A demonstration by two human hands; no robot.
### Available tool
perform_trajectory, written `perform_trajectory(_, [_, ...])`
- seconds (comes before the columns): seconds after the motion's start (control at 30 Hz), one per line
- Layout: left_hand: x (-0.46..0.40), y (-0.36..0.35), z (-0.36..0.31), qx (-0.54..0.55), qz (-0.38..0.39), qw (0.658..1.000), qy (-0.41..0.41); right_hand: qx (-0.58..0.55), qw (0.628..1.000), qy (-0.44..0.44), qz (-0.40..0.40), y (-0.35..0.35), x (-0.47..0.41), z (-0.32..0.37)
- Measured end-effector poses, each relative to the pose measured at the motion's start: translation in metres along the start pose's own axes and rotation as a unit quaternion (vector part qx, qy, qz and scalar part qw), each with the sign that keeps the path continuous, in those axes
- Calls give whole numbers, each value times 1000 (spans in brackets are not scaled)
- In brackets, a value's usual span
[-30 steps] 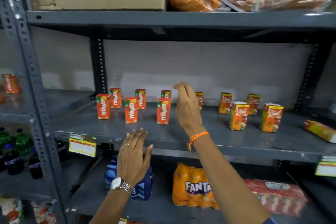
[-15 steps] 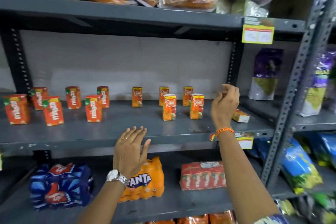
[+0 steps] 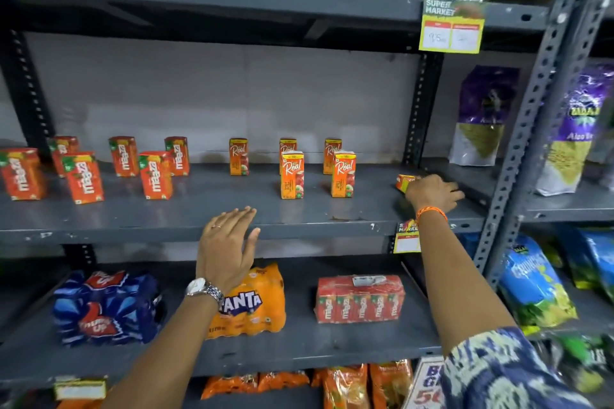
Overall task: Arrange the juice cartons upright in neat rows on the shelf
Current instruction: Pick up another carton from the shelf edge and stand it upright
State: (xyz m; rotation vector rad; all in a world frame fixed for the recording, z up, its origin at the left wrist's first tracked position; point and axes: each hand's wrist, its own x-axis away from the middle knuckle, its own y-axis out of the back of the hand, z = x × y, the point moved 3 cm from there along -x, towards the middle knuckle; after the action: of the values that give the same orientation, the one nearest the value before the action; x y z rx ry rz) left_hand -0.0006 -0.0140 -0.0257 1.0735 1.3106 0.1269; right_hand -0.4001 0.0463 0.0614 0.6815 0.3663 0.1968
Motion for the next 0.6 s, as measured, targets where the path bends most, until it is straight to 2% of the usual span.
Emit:
perform_trajectory(0.1, [1,2,-5,5,0,1000,14,23,998,25,50,2,1,3])
perform_trajectory(0.23, [1,5,-6,10,5,1000,20,-12,994,66,91,5,2,7])
perform_trajectory(0.4, [1,9,-9,19,7,999,24,-169,972,43,157,6,-1,3])
perform_trajectory(0.5, [0,10,-10,23,14,999,28,-328,916,-1,231,1,3,0])
perform_trajectory(0.6, [1,11,-10,16,28,999,23,-446,852,1,276,6,18,1])
